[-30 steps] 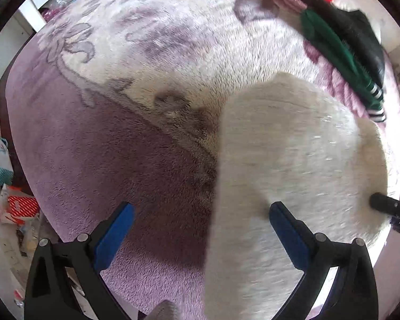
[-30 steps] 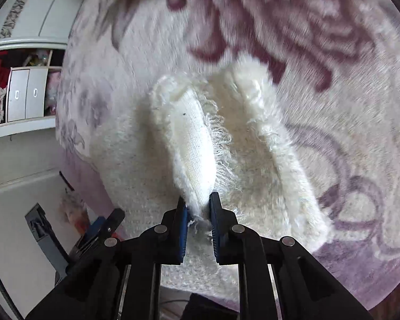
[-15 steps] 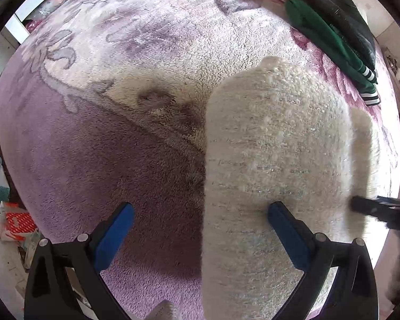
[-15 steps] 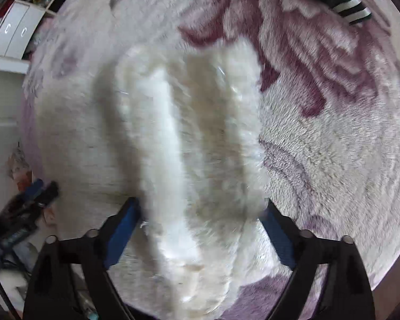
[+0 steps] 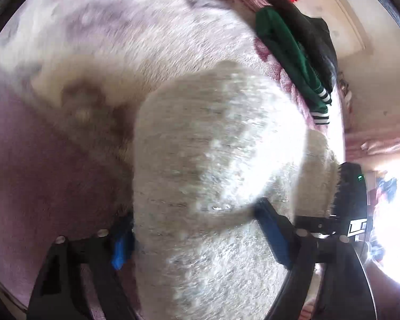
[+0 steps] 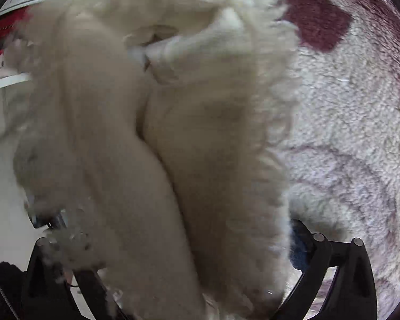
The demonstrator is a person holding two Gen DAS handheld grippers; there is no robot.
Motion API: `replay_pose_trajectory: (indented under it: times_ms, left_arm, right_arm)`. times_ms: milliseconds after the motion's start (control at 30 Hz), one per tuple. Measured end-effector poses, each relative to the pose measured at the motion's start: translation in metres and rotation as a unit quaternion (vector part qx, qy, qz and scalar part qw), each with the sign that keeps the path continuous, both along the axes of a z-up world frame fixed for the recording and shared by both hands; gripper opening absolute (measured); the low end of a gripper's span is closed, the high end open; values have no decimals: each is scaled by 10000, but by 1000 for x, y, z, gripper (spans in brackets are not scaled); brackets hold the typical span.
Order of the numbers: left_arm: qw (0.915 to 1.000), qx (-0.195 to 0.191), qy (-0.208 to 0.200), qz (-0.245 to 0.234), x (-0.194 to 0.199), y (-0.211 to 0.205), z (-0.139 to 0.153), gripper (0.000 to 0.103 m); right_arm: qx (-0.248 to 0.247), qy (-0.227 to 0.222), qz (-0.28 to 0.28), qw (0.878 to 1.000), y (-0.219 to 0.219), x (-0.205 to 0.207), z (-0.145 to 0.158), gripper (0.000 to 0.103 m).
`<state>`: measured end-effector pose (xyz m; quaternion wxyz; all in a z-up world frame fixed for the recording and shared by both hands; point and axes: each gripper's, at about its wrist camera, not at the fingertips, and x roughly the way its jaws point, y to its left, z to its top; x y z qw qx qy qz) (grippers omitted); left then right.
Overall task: Fold large clothes
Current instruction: 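Lift the folded jacket with both tools and place it on the green garment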
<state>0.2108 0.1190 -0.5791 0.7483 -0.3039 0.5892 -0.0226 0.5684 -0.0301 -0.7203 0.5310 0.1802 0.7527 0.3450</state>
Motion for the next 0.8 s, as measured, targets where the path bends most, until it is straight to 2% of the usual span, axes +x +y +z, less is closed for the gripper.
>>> replay_pose_trajectory:
  times_ms: [33,100,167,267,467,633,800]
  left_arm:
    - [9999,106,-60,-45,2,-3,6,69]
    - [9995,236,-132,-145,5,-7,22,63]
    - [9991,324,-155,-225,9,-8,35,60]
    - [9969,584,-271,-452,18,-12,58,59]
    - [9936,542,-520,-839,60,-4,102,59]
    - [9873,330,-854,-1298,148,-19,148,60]
    - [9772,37,-1204,-1751,271,-41,183,60]
  right_arm:
    - [52,73,-170,9998,0,0,1,81]
    - [214,172,-483,9985,-4,0,7,62]
    - [326,276,-815,9958,-9,-3,18,56]
    - [551,350,-1167,9910,-11,-8,35,53]
    - [972,204,-1920,9764,-25,10,89,52]
    - [923,-202,-2416,9658,-57,62,160,52]
    - [588,-623,-2838,9551,-85,150,222,52]
